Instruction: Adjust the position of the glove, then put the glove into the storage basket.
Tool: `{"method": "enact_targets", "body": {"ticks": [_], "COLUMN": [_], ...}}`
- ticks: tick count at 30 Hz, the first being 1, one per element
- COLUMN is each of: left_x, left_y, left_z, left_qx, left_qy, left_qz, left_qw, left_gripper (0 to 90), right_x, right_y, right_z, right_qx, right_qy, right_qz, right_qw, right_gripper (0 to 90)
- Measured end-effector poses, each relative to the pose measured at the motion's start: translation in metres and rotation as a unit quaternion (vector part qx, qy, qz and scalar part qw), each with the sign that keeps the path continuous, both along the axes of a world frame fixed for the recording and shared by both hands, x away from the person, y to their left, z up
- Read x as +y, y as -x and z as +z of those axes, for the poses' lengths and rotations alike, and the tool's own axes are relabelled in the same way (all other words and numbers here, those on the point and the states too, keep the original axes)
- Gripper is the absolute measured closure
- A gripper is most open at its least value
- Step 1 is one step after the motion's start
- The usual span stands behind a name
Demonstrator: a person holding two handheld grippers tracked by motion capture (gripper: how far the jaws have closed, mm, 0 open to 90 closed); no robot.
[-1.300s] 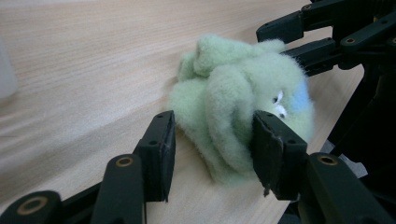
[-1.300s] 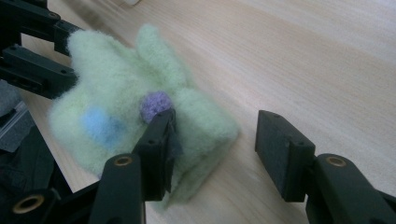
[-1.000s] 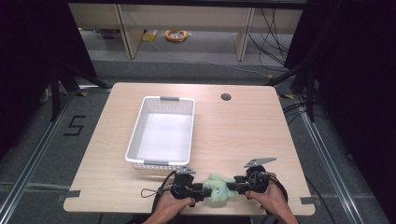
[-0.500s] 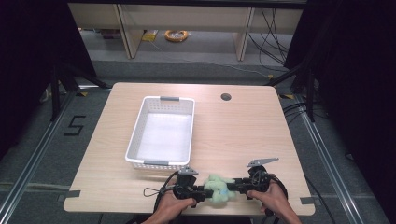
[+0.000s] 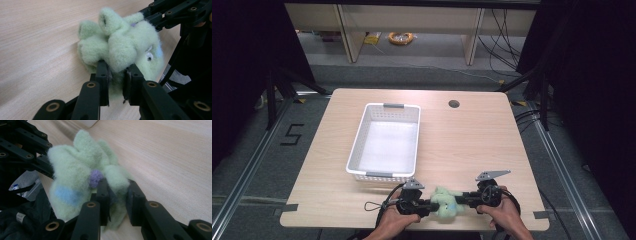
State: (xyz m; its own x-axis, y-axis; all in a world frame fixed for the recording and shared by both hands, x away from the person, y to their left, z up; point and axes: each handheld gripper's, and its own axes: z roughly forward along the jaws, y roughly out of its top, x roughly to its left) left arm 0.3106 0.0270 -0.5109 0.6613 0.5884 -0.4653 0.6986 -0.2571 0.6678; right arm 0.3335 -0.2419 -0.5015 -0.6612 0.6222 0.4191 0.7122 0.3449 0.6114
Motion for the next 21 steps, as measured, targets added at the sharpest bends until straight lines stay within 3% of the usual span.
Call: {"method": "enact_targets", "body": {"ticks": [2, 3, 4, 7, 8, 12, 15, 16, 17, 21], "left_x": [0.001, 0.001, 0.002, 0.004, 0.005, 0.008, 0.01, 0.011, 0.012, 0.016], "left_y": [0.001, 0.001, 0.001, 0.001, 0.002, 0.004, 0.005, 0.006, 0.007, 0.007], "left_z": [0.002, 0.002, 0.005, 0.007, 0.01, 0.017, 0.023, 0.026, 0.028, 0.032], "left_qx": [0.0, -0.002, -0.004, -0.005, -0.008, -0.019, -0.023, -0.028, -0.027, -0.031], "left_qy": [-0.002, 0.003, 0.004, 0.007, 0.008, 0.013, 0.016, 0.019, 0.018, 0.02], "left_qz": [-0.002, -0.003, -0.005, -0.005, -0.005, -0.008, -0.012, -0.013, -0.011, -0.007], "left_qw": [1.0, 1.0, 1.0, 0.9999, 0.9999, 0.9997, 0.9995, 0.9993, 0.9994, 0.9993], "left_gripper": [77.0, 77.2, 77.4, 77.6, 77.6, 77.6, 77.6, 77.6, 77.6, 77.6], "right_x": [-0.001, -0.002, -0.001, -0.001, -0.001, 0.002, 0.003, 0.004, 0.005, 0.01], "right_y": [0.0, 0.0, 0.001, 0.003, 0.001, 0.006, 0.007, 0.006, 0.007, 0.007], "right_z": [0.001, 0.002, 0.004, 0.007, 0.007, 0.016, 0.02, 0.024, 0.026, 0.033], "right_qx": [-0.015, -0.008, -0.018, -0.005, -0.026, -0.022, -0.021, -0.041, -0.032, -0.04], "right_qy": [0.002, 0.0, 0.0, -0.009, -0.011, -0.017, -0.024, -0.016, -0.015, -0.023], "right_qz": [0.002, 0.014, 0.004, 0.004, 0.013, -0.002, 0.004, 0.012, 0.008, 0.011], "right_qw": [0.9999, 0.9999, 0.9998, 0.9999, 0.9995, 0.9996, 0.9995, 0.999, 0.9993, 0.9989], "right_gripper": [76.0, 76.0, 76.1, 76.1, 76.1, 76.1, 76.2, 76.1, 76.1, 76.1]}}
